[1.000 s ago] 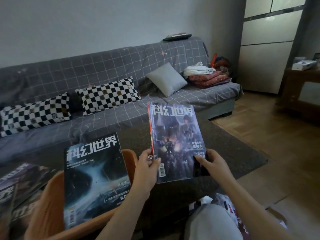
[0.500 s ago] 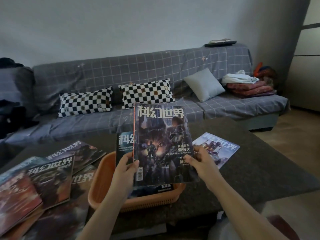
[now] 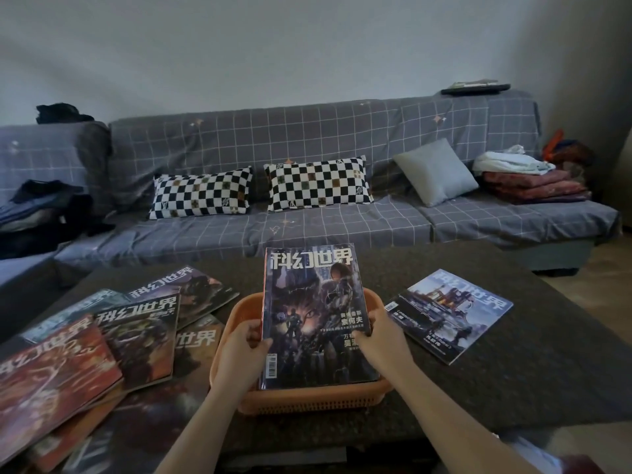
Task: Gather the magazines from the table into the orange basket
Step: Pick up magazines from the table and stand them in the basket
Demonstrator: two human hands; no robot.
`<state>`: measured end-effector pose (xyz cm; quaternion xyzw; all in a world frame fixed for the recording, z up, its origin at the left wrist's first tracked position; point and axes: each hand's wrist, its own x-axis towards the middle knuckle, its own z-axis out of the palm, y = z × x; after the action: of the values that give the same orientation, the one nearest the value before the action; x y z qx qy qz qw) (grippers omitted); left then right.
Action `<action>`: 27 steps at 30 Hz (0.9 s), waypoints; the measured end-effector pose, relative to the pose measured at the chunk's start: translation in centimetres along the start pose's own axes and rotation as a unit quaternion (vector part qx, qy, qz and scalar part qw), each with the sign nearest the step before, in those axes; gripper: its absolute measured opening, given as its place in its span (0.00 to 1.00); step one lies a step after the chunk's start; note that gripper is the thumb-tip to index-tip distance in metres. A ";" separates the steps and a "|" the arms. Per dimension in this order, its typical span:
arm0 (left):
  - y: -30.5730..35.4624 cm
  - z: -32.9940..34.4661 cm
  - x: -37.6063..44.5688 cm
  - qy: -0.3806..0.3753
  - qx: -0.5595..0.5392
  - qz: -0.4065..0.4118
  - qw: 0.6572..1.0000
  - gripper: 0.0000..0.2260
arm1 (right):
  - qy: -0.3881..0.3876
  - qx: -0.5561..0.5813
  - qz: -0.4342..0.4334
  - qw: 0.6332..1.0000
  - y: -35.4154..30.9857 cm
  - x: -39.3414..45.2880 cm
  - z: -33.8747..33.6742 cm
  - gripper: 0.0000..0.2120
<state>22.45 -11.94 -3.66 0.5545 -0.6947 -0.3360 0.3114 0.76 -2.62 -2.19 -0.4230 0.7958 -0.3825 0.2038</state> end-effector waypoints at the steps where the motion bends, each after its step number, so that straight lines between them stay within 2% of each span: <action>1: 0.0 0.0 0.2 0.008 0.004 -0.001 1.000 0.17 | 0.002 0.001 -0.005 1.000 0.0 0.0 0.1 0.10; 5: 0.3 -0.2 0.8 0.031 0.008 -0.002 0.999 0.17 | 0.027 0.008 -0.043 0.999 -0.2 0.4 0.6 0.08; 9: 0.8 -0.1 1.0 0.051 -0.012 0.006 0.999 0.14 | 0.060 0.011 -0.102 0.993 -0.4 1.0 0.9 0.13; 15: 0.8 -0.1 0.5 0.072 0.020 0.017 0.997 0.12 | 0.077 0.009 -0.043 0.996 0.1 1.1 1.7 0.12; 19: 0.7 0.0 0.1 0.092 0.030 0.021 0.995 0.11 | 0.067 -0.014 -0.058 0.996 0.3 1.1 1.9 0.11; 22: 1.0 0.0 0.3 0.084 0.017 0.015 0.996 0.14 | 0.050 -0.018 -0.085 0.995 0.1 1.4 1.9 0.08; 27: 1.0 0.1 0.9 0.067 0.001 -0.017 0.998 0.15 | 0.018 -0.007 -0.032 0.999 0.2 1.9 1.9 0.03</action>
<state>21.69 -12.63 -2.84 0.5874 -0.6633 -0.3031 0.3509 0.84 -4.93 -3.50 -0.4430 0.7881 -0.3903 0.1740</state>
